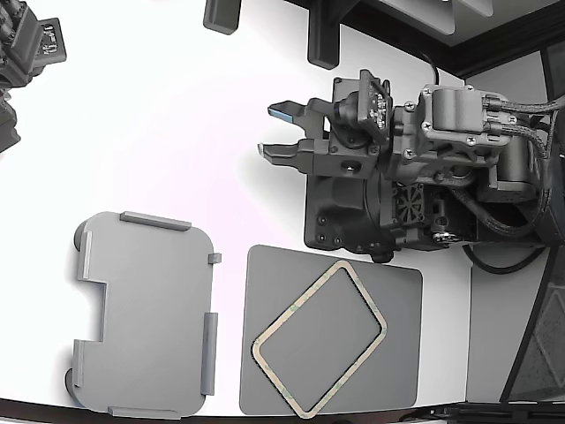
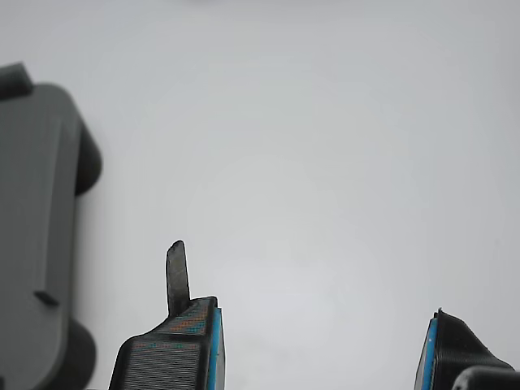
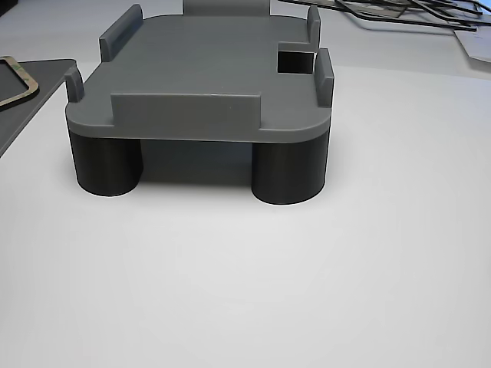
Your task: Move top rectangular frame to the holder.
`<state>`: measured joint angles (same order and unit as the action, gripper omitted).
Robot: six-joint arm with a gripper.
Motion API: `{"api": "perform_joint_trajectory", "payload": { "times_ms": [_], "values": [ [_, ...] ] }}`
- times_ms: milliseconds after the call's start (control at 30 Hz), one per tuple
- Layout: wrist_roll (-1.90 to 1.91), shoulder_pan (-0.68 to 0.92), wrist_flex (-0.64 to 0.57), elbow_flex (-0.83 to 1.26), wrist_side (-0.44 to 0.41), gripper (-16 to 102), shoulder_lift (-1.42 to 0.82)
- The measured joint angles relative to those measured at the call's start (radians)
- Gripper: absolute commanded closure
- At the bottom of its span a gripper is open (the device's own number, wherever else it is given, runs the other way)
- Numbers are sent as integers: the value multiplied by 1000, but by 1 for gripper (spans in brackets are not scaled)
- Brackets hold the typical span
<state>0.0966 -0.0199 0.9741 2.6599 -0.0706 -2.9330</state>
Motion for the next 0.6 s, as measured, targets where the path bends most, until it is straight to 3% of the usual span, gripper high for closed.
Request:
{"api": "perform_joint_trajectory", "payload": {
  "times_ms": [600],
  "values": [
    [-2, 0, 3, 0, -3, -14, 0]
  ]
}}
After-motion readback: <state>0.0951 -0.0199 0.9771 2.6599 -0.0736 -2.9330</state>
